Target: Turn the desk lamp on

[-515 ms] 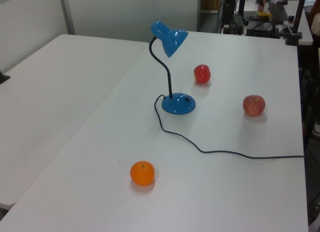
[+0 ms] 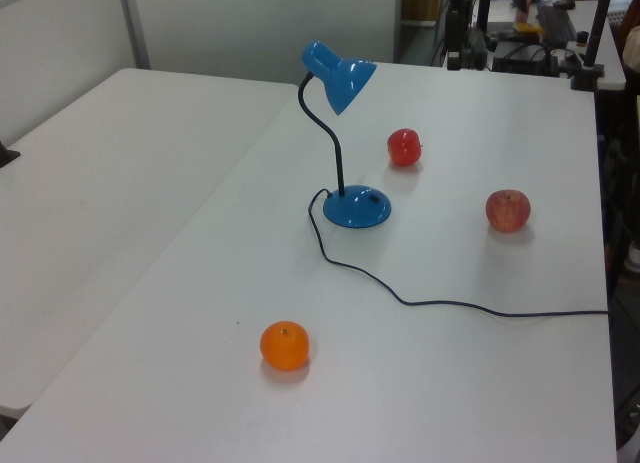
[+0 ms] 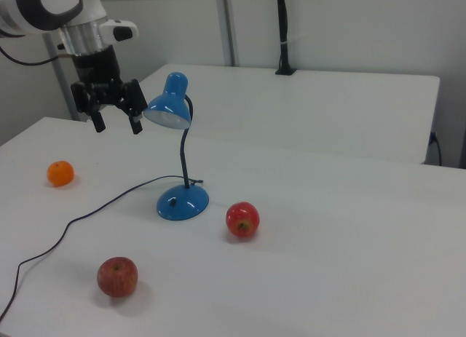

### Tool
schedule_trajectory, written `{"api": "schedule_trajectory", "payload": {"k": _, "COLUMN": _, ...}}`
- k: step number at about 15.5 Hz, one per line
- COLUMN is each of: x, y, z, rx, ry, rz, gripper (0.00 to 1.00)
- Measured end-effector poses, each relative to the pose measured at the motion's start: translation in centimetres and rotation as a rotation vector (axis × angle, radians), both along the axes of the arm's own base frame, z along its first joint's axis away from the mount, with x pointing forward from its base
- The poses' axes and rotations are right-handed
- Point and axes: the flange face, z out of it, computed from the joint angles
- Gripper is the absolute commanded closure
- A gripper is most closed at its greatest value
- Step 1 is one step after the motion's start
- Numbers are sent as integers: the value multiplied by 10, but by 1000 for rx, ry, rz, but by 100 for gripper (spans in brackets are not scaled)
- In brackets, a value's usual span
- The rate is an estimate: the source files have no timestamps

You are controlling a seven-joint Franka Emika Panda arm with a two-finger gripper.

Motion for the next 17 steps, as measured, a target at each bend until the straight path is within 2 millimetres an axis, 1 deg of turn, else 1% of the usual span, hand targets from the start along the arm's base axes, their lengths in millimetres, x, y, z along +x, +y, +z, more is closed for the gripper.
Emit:
{"api": "schedule_trajectory", "payload": {"k": 3, "x": 0, "y": 0, "z": -1, "rx": 0, "ry": 3, "rz": 0, "gripper": 1}}
{"api": "schedule_trajectory", "payload": {"k": 4, "x": 0, "y": 0, "z": -1, "rx": 0, "ry": 3, "rz": 0, "gripper": 16}}
{"api": "schedule_trajectory", "payload": {"k": 5, "x": 0, "y": 0, "z": -1, "rx": 0, "ry": 3, "rz": 0, "gripper": 37}}
{"api": "schedule_trajectory", "payload": {"k": 7, "x": 0, "y": 0, "z": -1, "rx": 0, "ry": 3, "rz": 0, "gripper": 75}}
{"api": "schedule_trajectory", "payload": {"k": 8, "x": 0, "y": 0, "z": -2, "rx": 0, "ry": 3, "rz": 0, "gripper": 90}}
{"api": "schedule_trajectory", "payload": {"k": 9, "x": 0, "y": 0, "z": -2, "rx": 0, "ry": 4, "rz": 0, "gripper": 100}}
{"api": "schedule_trajectory", "payload": {"k": 17, "x": 1, "y": 0, "z": -5, "rx": 0, "ry": 10, "rz": 2, "gripper": 100}}
